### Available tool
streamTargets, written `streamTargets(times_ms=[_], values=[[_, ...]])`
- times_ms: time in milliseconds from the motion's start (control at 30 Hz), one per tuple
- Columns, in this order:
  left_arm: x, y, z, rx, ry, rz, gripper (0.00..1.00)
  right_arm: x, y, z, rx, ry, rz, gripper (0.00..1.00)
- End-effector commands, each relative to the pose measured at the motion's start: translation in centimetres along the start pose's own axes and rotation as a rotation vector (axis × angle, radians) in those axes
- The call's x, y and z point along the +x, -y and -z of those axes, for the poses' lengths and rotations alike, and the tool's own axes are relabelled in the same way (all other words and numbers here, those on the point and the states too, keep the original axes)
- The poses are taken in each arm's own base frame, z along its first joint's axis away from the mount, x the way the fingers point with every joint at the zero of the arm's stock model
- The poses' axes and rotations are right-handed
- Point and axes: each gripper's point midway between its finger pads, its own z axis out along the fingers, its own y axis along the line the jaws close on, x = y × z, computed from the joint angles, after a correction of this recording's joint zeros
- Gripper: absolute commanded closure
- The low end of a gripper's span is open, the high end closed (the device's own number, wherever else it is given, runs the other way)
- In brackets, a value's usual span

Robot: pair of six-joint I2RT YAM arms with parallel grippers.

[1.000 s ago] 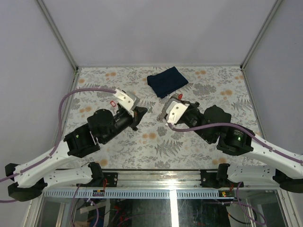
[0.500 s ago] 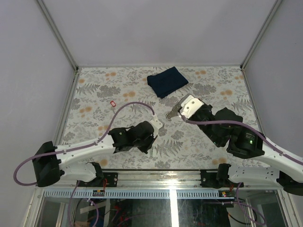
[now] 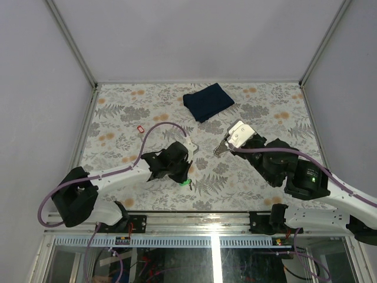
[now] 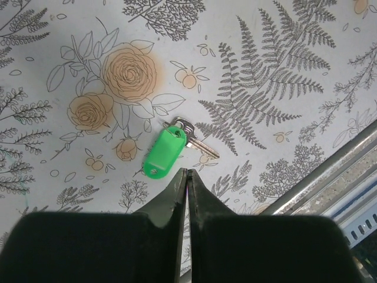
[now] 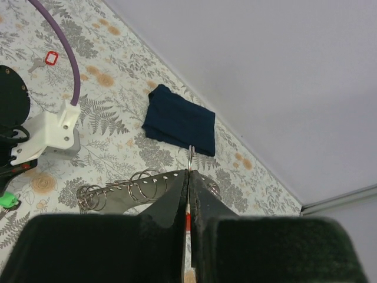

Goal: Put the keys on the keyring

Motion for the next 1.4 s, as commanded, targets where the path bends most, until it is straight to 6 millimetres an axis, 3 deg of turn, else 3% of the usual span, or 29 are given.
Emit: streamTargets(times_ms=[0,133,267,500,700,1367], values=[[-1.6,-0.1,-0.4,0.033,0.056,-0.023,1.00,-0.4,0.8,0.5,0.038,0.016,-0.055,0.99],[-2.2,-0.6,0.3,0.022,0.089,-0.017,0.89,0.1,0.7,0.5,0.037,0.005,-0.058,0.99],[-2.7,-1.1,0.4,-0.014,0.116,0.012,0.66,0.5,0.3,0.5,0.036,-0.005,-0.078,0.98],[-3.6,-1.9,-0.4,-0.187,0.185,0.261,0.59,1.0,-0.2,0.2,0.038,-0.012,-0.104,0.98],[-3.4,-1.6,-1.4,-0.275,0.223,0.391,0.58,1.3,-0.5,0.1,0.034,-0.009,-0.103,0.98],[-2.6,-1.8,-4.7,-0.383,0.199,0.389,0.71,1.6,-1.1,-0.1,0.018,-0.007,-0.101,0.98]])
